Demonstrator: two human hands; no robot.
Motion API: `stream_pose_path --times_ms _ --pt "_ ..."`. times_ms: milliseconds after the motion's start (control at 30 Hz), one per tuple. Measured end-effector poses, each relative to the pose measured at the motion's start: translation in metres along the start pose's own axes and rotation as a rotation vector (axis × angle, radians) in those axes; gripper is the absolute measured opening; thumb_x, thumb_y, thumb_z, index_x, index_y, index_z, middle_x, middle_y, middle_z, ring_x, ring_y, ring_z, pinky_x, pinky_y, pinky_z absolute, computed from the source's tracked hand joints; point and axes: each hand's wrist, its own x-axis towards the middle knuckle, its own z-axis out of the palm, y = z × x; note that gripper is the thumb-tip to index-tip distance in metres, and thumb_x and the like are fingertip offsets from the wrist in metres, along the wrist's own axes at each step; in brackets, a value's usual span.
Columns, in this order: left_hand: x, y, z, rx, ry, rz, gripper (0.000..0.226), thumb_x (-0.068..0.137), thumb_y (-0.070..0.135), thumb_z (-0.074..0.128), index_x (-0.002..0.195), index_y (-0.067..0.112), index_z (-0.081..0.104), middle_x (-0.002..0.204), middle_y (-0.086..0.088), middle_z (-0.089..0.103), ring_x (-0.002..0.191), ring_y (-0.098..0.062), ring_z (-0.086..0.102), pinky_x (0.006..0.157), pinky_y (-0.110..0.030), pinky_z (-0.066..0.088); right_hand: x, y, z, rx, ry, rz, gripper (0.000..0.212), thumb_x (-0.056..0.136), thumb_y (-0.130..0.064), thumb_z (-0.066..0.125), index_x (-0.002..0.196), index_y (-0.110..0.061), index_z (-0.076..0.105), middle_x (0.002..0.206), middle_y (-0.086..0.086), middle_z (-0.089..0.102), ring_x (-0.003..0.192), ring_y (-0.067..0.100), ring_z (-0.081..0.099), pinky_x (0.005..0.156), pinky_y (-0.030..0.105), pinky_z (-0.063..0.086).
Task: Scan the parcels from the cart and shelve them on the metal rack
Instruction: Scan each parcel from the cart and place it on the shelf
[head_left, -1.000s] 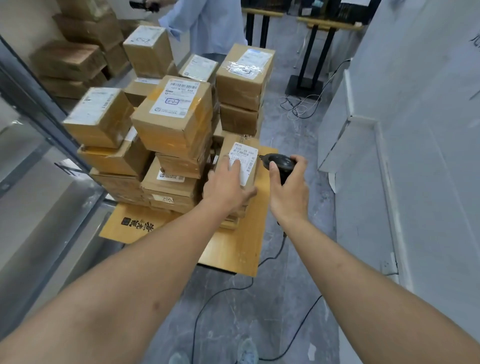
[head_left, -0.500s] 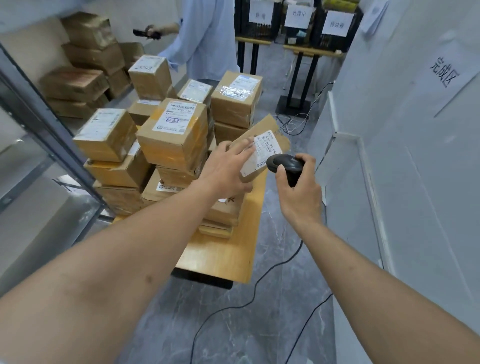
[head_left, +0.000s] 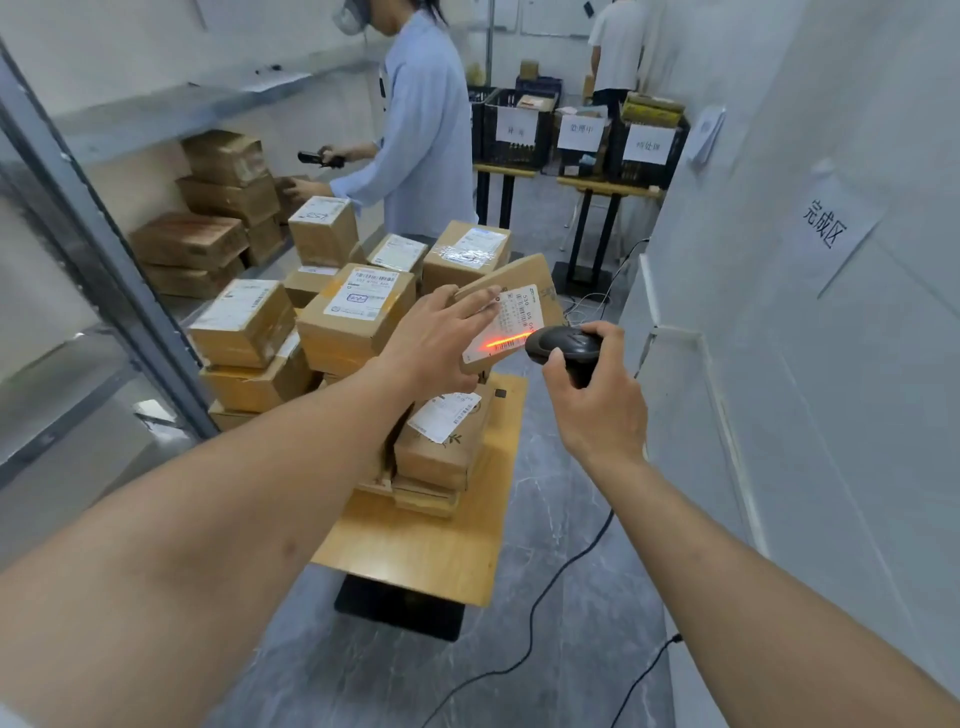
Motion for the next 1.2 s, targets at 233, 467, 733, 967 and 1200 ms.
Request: stream_pose_path --times_ms 233,467,733,967,1200 --pt "-0.012 -0.004 -0.023 0.005 0.03 -0.05 0.105 0.083 0.063 0.075 0.167 0.021 0.025 0.176 0.007 0.01 0.151 -0.033 0.024 0.124 -0.046 0.028 -0.001 -0.017 -0.009 -0.008 0.002 -0.079 0.034 0.099 -0.046 0.058 0.129 -0.034 0.045 0.096 -0.012 0.06 0.078 0.018 0.062 0.069 0.037 0.052" --pt "-0.039 -0.002 -0.053 -0.073 0.153 -0.278 0.101 0.086 0.064 0.072 0.165 0.019 0.027 0.175 0.003 0.017 0.145 -0.034 0.033 0.12 -0.044 0.033 -0.007 -0.047 -0.002 0.188 -0.011 -0.076 0.036 0.101 -0.048 0.058 0.132 -0.035 0.044 0.094 -0.019 0.061 0.083 0.01 0.065 0.075 0.042 0.057" --pt "-0.111 -0.025 -0.089 -0.141 0.28 -0.669 0.091 0.091 0.067 0.062 0.162 0.017 0.034 0.172 -0.003 0.024 0.136 -0.037 0.042 0.112 -0.045 0.038 -0.033 -0.116 0.041 0.374 -0.154 -0.112 0.038 0.103 -0.05 0.055 0.135 -0.034 0.042 0.114 -0.005 0.066 0.099 0.018 0.066 0.081 0.034 0.052" --pt "-0.213 -0.052 -0.101 -0.104 0.305 -0.836 0.092 0.09 0.07 0.061 0.162 0.019 0.033 0.171 -0.001 0.024 0.131 -0.037 0.044 0.107 -0.046 0.046 -0.09 -0.19 0.069 0.397 -0.28 -0.219 0.038 0.105 -0.049 0.053 0.136 -0.03 0.039 0.112 -0.006 0.061 0.1 0.019 0.061 0.082 0.032 0.043" --pt "-0.348 -0.083 -0.115 -0.062 0.309 -0.986 0.095 0.088 0.07 0.063 0.162 0.019 0.032 0.171 0.0 0.025 0.128 -0.037 0.045 0.105 -0.047 0.048 -0.185 -0.274 0.1 0.426 -0.4 -0.272 0.039 0.106 -0.049 0.051 0.137 -0.029 0.038 0.11 -0.004 0.057 0.098 0.02 0.059 0.081 0.036 0.046"
